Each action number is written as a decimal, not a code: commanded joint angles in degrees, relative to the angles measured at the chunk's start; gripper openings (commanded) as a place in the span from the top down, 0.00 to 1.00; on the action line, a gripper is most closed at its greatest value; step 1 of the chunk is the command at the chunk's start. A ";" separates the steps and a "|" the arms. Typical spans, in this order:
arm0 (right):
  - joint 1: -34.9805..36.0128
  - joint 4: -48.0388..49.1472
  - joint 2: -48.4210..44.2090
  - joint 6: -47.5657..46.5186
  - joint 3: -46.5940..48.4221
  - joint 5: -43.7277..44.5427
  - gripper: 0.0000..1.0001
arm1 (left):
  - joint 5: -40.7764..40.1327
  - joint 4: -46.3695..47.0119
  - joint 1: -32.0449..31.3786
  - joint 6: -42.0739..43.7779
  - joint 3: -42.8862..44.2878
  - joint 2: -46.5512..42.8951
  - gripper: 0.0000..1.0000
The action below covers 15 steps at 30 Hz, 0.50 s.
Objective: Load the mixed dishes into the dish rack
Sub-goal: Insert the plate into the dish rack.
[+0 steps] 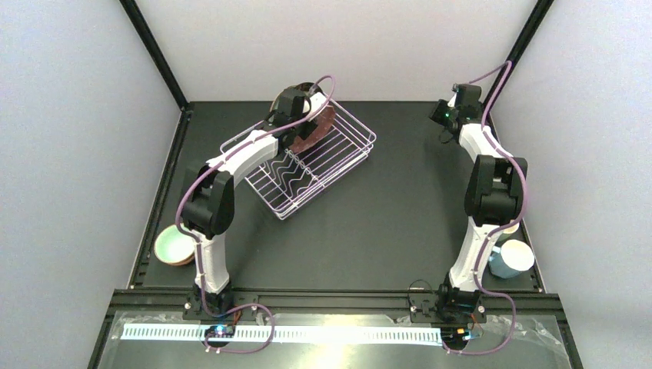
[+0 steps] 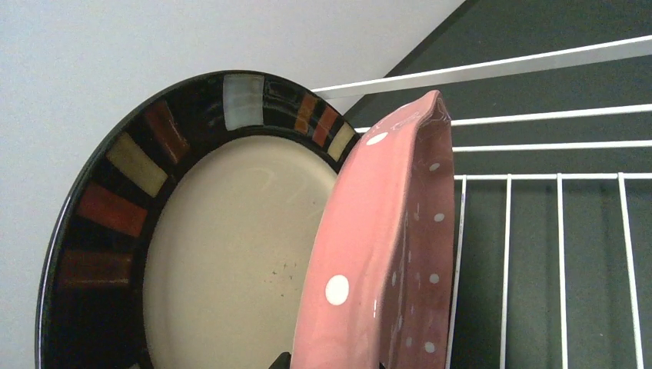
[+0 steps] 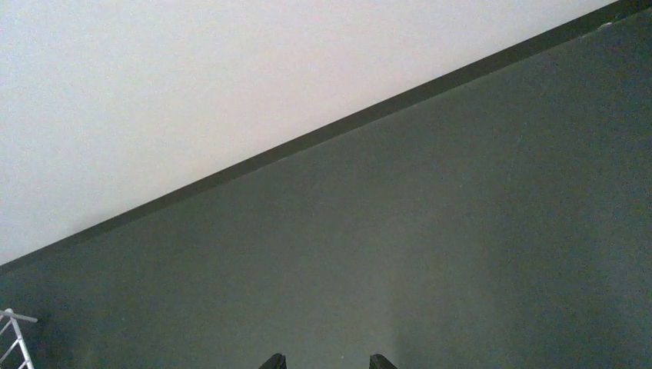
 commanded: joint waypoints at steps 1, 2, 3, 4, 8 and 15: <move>0.61 -0.49 1.02 -0.51 -0.13 1.56 0.38 | -0.52 2.77 0.59 -4.98 0.73 2.10 0.60; 0.69 -0.53 1.12 -0.51 0.00 1.59 0.38 | -0.78 2.93 0.73 -5.36 0.77 2.23 0.60; 0.77 -0.64 1.28 -0.58 0.13 1.61 0.38 | -1.28 3.14 0.80 -5.77 0.79 2.26 0.59; 0.86 -0.97 1.47 -0.64 0.54 1.67 0.38 | -1.76 3.41 0.95 -6.17 0.88 2.32 0.58; 1.29 -1.83 2.05 -0.86 1.81 2.04 0.38 | -4.93 4.78 0.99 -7.84 0.85 2.28 0.54; 1.59 -3.05 3.25 -1.20 4.23 2.03 0.38 | -8.33 6.81 0.98 -9.38 1.58 2.08 0.47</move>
